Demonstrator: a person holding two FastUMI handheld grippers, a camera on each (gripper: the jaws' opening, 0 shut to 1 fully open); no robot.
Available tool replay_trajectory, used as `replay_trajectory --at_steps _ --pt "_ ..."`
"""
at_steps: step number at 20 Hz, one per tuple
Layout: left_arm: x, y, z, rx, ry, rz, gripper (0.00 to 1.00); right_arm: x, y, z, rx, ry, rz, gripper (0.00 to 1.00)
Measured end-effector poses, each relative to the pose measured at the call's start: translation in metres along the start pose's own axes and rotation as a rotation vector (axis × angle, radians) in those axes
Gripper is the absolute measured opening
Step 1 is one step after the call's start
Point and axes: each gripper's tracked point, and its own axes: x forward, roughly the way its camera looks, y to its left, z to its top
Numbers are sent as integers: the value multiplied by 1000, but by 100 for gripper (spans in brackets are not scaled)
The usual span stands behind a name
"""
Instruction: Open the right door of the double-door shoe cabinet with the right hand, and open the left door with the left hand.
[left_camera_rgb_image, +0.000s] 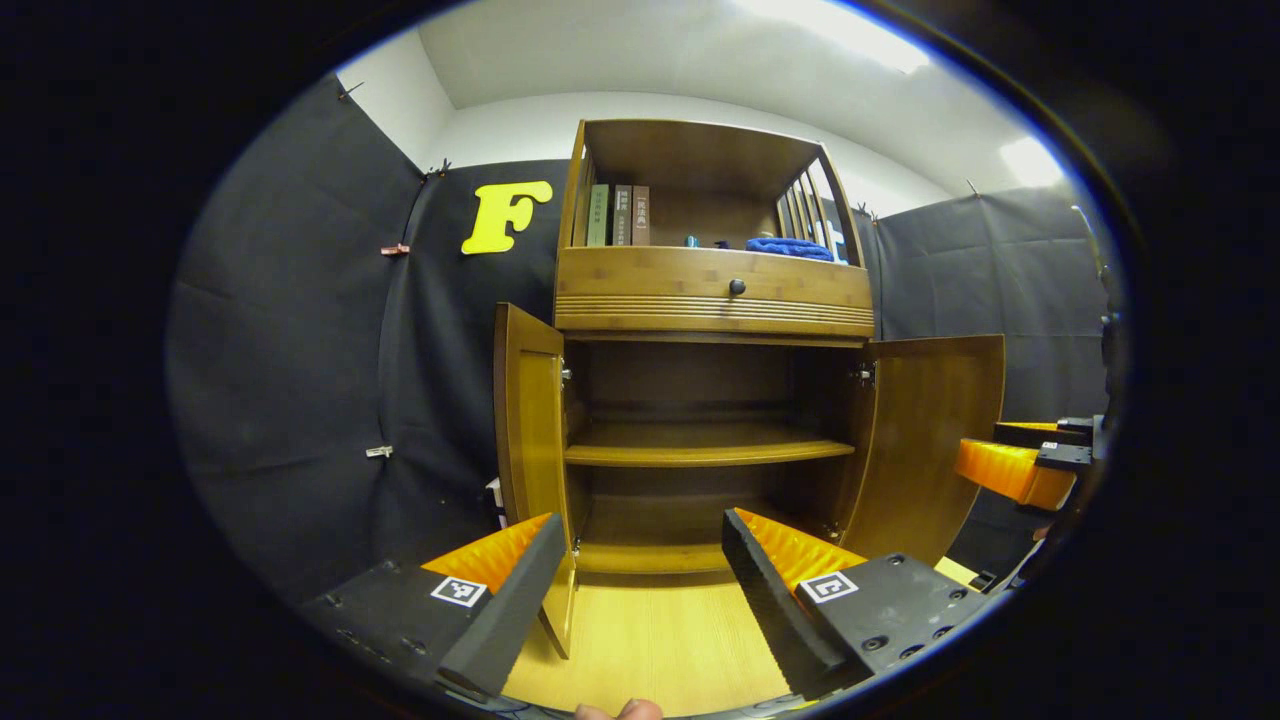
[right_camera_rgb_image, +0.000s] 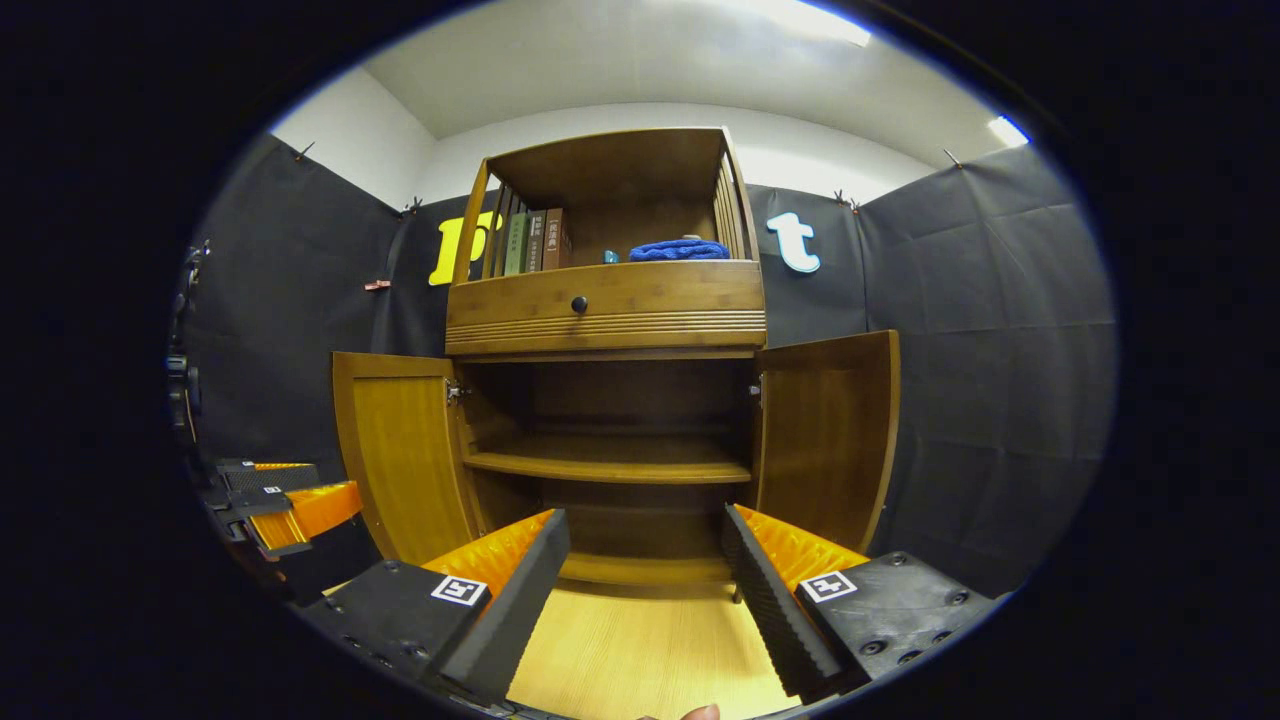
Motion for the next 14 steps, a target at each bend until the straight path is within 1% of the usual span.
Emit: replay_trajectory --at_steps 1,2,3,4,5,8,9,11,13,14 --pt "1 -2 -3 8 6 -8 98 -1 -5 2 -12 -12 -18 95" --pt "3 -3 -6 18 11 -15 100 0 -7 5 -23 -27 -34 98" --pt "5 -5 -10 27 17 -24 98 1 -8 6 -28 -38 -43 95" --pt "7 -8 -14 35 24 -29 98 5 -8 5 -26 -44 -47 98" --pt "9 -9 -17 35 21 -29 98 8 -10 4 -21 -46 -57 97" --pt "11 -9 -23 24 28 -30 98 17 -30 -2 -30 -41 -133 95" --pt "12 -10 -25 26 32 -30 98 22 -35 -3 -29 -44 -155 98" --pt "15 -12 -34 36 42 -27 98 31 -35 -7 -22 -46 -159 98" --pt "15 -14 -35 34 46 -31 98 40 -32 -19 -8 -20 -153 96" --pt "15 -16 -36 31 48 -34 98 43 -31 -23 8 -8 -150 98"
